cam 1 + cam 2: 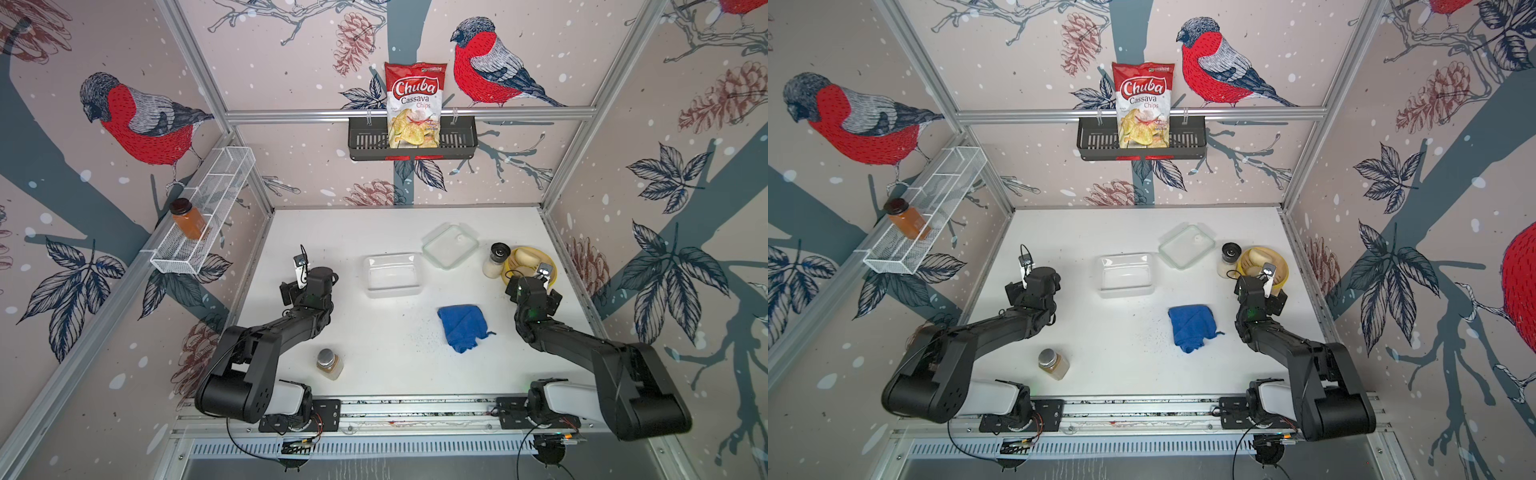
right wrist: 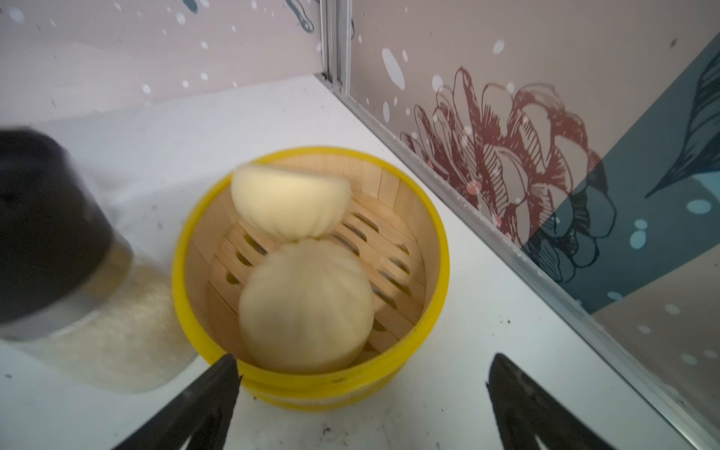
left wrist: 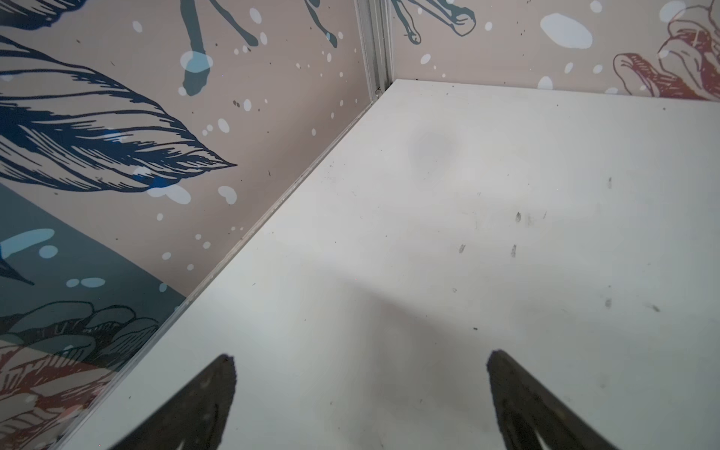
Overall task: Wipe the insides of the lunch boxes
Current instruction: Reset both arms
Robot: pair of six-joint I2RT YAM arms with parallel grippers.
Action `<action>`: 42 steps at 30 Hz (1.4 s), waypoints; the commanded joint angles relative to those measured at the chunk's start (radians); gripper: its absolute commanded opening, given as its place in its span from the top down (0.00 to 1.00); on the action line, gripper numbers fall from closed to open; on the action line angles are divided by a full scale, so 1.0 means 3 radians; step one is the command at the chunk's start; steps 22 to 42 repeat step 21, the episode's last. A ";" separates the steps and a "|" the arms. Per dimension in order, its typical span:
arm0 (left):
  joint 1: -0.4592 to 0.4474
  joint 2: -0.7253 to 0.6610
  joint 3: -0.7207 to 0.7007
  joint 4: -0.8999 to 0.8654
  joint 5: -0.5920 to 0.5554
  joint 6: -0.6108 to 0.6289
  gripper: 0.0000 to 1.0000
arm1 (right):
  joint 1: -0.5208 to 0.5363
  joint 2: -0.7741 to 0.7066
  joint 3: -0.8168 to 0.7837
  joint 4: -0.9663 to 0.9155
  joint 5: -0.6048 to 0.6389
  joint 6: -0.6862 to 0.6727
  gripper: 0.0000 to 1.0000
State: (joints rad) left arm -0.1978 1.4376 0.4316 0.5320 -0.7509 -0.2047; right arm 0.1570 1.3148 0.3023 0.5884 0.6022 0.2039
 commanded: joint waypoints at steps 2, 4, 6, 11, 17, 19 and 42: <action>0.0192 0.0076 -0.0131 0.1167 0.0690 0.0347 0.02 | -0.0170 0.0174 -0.0163 0.1489 -0.0363 -0.0118 0.00; 0.0307 0.0106 -0.0118 0.1228 0.0927 0.0417 0.02 | -0.0215 0.0271 -0.0181 0.1726 -0.0318 -0.0250 0.00; 0.0404 0.0093 -0.0213 0.1478 0.1240 0.0525 0.02 | -0.0332 0.0486 -0.0356 0.2305 -0.0455 -0.0196 0.00; 0.0494 0.0448 -0.0972 0.3295 0.1416 0.0566 0.01 | -0.0293 0.0784 -0.0494 0.2824 -0.0853 -0.0434 0.00; 0.0515 0.0396 -0.0768 0.2803 0.1513 0.0566 0.01 | -0.0299 0.0744 -0.0352 0.2482 -0.0774 -0.0370 0.00; 0.0512 0.0394 -0.0753 0.2757 0.1473 0.0549 0.01 | -0.0329 0.0763 -0.0366 0.2547 -0.0834 -0.0365 0.00; 0.0511 0.0406 -0.0760 0.2803 0.1479 0.0560 0.01 | -0.0324 0.0757 -0.0378 0.2566 -0.0829 -0.0368 0.00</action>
